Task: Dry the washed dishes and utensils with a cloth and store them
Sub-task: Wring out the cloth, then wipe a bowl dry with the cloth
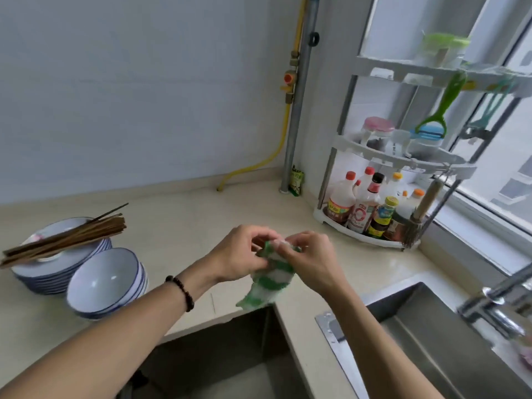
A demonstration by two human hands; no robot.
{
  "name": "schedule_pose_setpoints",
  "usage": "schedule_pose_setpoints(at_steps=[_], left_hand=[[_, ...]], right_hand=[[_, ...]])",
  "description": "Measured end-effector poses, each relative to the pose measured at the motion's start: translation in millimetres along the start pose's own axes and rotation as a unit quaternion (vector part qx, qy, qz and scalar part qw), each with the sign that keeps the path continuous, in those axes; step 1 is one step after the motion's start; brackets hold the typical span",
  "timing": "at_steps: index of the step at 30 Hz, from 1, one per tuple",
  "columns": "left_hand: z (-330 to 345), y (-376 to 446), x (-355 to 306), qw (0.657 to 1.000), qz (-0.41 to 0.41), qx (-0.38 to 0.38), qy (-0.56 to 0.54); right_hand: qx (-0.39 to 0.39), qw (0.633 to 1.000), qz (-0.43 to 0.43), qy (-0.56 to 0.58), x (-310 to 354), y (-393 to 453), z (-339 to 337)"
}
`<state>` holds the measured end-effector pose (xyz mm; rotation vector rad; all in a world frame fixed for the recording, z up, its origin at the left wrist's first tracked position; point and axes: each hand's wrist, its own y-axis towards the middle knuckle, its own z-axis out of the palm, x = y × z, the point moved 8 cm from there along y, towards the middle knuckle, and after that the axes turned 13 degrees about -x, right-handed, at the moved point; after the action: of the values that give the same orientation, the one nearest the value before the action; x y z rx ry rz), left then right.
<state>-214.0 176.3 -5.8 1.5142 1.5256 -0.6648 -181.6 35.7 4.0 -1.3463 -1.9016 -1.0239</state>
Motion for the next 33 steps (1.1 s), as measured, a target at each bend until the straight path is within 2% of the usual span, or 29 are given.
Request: schedule_pose_setpoints(at_steps=[2,4,7,9,12,15,18,21,23,26,28,33], left_hand=[[-41.7,-0.4,18.4,0.996,-0.002,-0.081,0.041],[-82.0,-6.2,44.0,0.988,-0.024,-0.140,0.060],[-123.4,-20.7,88.2,0.987,-0.069,-0.139,0.034],[-145.8,-32.9,112.6,0.986,-0.090,-0.142,0.015],[-186.0,-53.8,148.0,0.968,-0.148,-0.198,0.038],[-227.4,-86.1,186.2,0.932,-0.211,-0.233,0.179],[-252.1,-117.8,213.7,0.878,-0.261,-0.221,0.335],[-262.2,-138.6,241.9,0.843,-0.295,-0.211,0.397],[-261.2,-147.2,266.8,0.840,-0.340,-0.190,0.377],[-249.8,-154.0,294.4,0.865,-0.389,-0.177,0.265],[-246.5,-153.1,303.0,0.873,-0.392,-0.187,0.221],[-244.7,-141.7,311.8,0.883,-0.374,-0.195,0.204]], right_hand=[[0.042,0.998,0.039,0.010,9.5,5.6,31.3],[0.096,0.994,0.024,-0.056,22.3,7.8,67.9],[0.127,0.984,-0.043,-0.120,54.2,1.2,119.4],[0.139,0.987,-0.040,-0.069,69.5,-7.4,153.5],[0.144,0.988,-0.035,-0.034,76.1,-14.1,200.9],[0.195,0.973,-0.049,-0.115,74.0,-23.5,250.0],[0.220,0.964,0.007,-0.148,61.8,-30.2,283.7],[0.219,0.960,0.047,-0.170,55.8,-33.0,313.6],[0.213,0.956,0.055,-0.194,53.4,-35.0,331.8],[0.216,0.951,0.060,-0.212,46.6,-39.4,355.6],[0.206,0.956,0.061,-0.202,45.0,-39.8,362.5],[0.192,0.963,0.058,-0.182,45.8,-30.1,362.6]])
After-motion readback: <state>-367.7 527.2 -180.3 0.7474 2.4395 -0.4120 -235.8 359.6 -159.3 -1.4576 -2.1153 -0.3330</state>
